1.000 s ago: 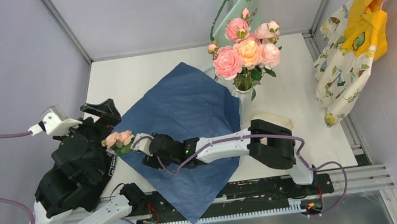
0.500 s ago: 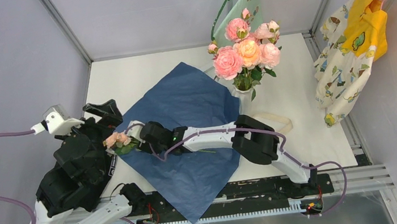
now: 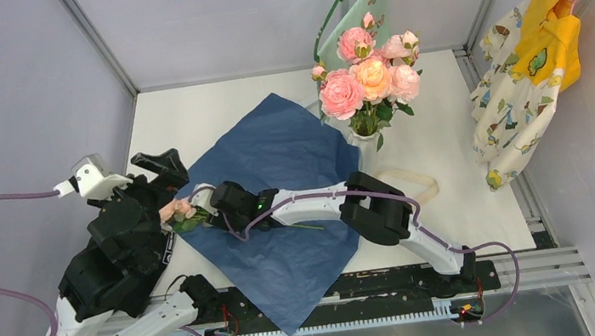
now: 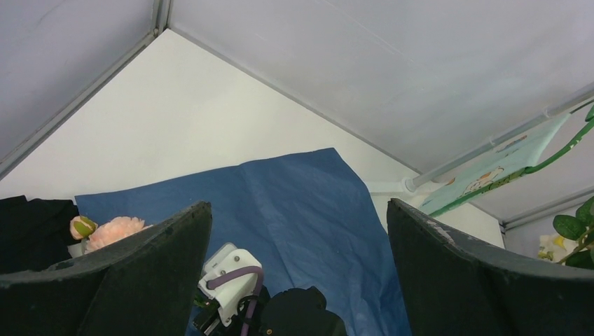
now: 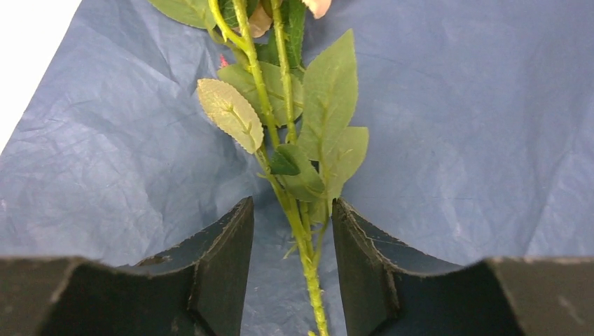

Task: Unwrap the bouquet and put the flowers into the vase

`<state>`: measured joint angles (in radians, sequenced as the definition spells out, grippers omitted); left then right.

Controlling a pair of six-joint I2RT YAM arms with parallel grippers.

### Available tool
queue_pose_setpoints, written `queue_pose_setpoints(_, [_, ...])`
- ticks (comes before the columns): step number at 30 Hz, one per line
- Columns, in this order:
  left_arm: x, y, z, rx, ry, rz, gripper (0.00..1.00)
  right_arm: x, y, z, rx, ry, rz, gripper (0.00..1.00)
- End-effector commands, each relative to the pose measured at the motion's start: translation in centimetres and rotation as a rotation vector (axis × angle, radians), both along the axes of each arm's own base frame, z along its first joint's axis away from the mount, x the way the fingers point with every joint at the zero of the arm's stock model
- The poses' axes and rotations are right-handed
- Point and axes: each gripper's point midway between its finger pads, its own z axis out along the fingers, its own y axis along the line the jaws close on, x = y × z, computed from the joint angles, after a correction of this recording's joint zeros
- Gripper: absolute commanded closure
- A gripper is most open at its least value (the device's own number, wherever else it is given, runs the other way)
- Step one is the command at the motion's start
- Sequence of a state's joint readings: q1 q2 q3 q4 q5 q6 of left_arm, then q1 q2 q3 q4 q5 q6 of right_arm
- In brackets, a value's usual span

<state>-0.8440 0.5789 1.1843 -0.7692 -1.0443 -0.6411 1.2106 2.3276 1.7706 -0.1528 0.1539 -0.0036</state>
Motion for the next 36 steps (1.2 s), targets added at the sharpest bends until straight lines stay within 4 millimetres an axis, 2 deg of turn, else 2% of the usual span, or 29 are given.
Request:
queue_pose_setpoints(1, [0.7,-1.1,0.2,-0.042,-0.011,-0.005,0.0,-0.8,0.8,-1.1,0.023,0.046,0.013,0.53])
queue_pose_setpoints(6, [0.8,-1.3,0.1,-0.043,-0.007,-0.013,0.0,-0.9,0.5,-2.0,0.009,0.055,0.009,0.72])
queue_pose_setpoints(10, [0.7,-1.2,0.1,-0.046,-0.01,-0.013,0.0,-0.7,0.5,-1.5,0.018,0.054,0.001,0.84])
queue_pose_setpoints(13, [0.7,-1.2,0.1,-0.049,-0.011,-0.014,0.0,-0.6,0.5,-0.2,0.04,0.044,-0.005,0.93])
queue_pose_setpoints(16, [0.6,-1.1,0.1,-0.052,-0.013,-0.014,0.0,-0.6,0.4,1.9,0.077,0.033,-0.016,1.0])
queue_pose_setpoints(20, [0.6,-1.0,0.1,-0.052,-0.014,-0.013,0.0,-0.6,-0.5,6.0,0.161,0.003,-0.035,1.0])
queue_pose_setpoints(24, [0.6,-1.1,0.0,-0.05,-0.012,-0.014,0.0,-0.2,-2.5,10.0,0.211,-0.053,-0.08,1.0])
queue_pose_setpoints(27, [0.7,-1.2,0.0,-0.051,-0.011,-0.017,0.0,0.1,-4.7,12.2,0.23,-0.098,-0.13,1.0])
queue_pose_setpoints(36, [0.7,-1.4,0.0,-0.056,-0.01,-0.024,0.0,0.7,-13.2,18.7,0.323,-0.233,-0.301,1.0])
